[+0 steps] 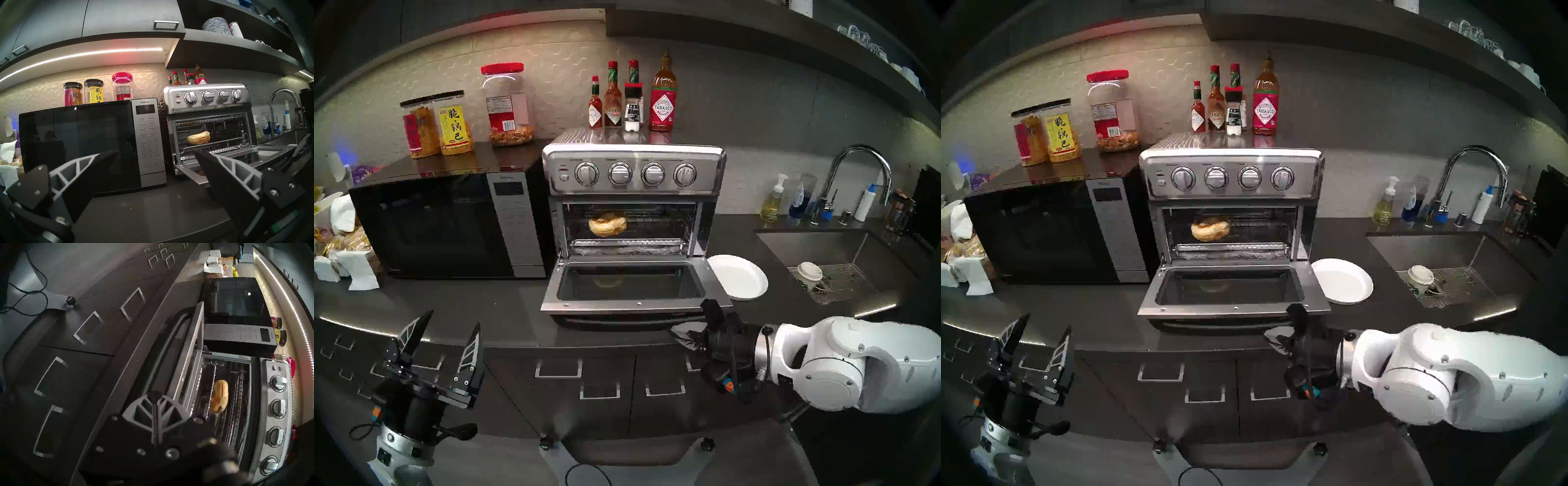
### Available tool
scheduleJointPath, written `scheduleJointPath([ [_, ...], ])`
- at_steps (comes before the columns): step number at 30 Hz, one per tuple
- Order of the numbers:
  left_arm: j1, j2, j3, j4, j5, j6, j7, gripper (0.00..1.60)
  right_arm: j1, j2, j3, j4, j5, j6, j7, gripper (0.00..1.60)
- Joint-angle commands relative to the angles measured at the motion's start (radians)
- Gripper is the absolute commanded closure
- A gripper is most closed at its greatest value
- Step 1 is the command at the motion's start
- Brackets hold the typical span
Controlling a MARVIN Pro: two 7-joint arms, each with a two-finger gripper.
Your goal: Open the oven and place the bagel inside on the rack
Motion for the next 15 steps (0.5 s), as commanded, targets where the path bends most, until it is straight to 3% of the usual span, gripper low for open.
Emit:
scheduleJointPath([
  [1, 0.001, 0.001, -0.002, -0.020, -0.001, 0.000, -0.001, 0.00, 0.027, -0.095, 0.007, 0.049, -0.021, 0.005, 0.026, 1.60],
  [3, 0.001, 0.001, -0.002, -0.020, -0.001, 0.000, -0.001, 0.00, 0.027, -0.095, 0.007, 0.049, -0.021, 0.005, 0.026, 1.60],
  [6, 0.000, 0.001, -0.002, -0.020, -0.001, 0.000, -0.001, 0.00, 0.043, -0.147, 0.007, 0.097, -0.028, -0.004, 0.049, 1.60],
  [8, 0.000, 0.001, -0.002, -0.020, -0.001, 0.000, -0.001, 0.00, 0.056, -0.139, -0.008, 0.106, -0.021, -0.012, 0.039, 1.60],
  [14, 0.000, 0.001, -0.002, -0.020, -0.001, 0.000, -0.001, 0.00, 0.066, -0.229, -0.027, 0.175, -0.055, -0.020, 0.073, 1.60],
  [15, 0.000, 0.001, -0.002, -0.020, -0.001, 0.000, -0.001, 0.00, 0.084, -0.202, -0.051, 0.169, -0.040, -0.023, 0.051, 1.60],
])
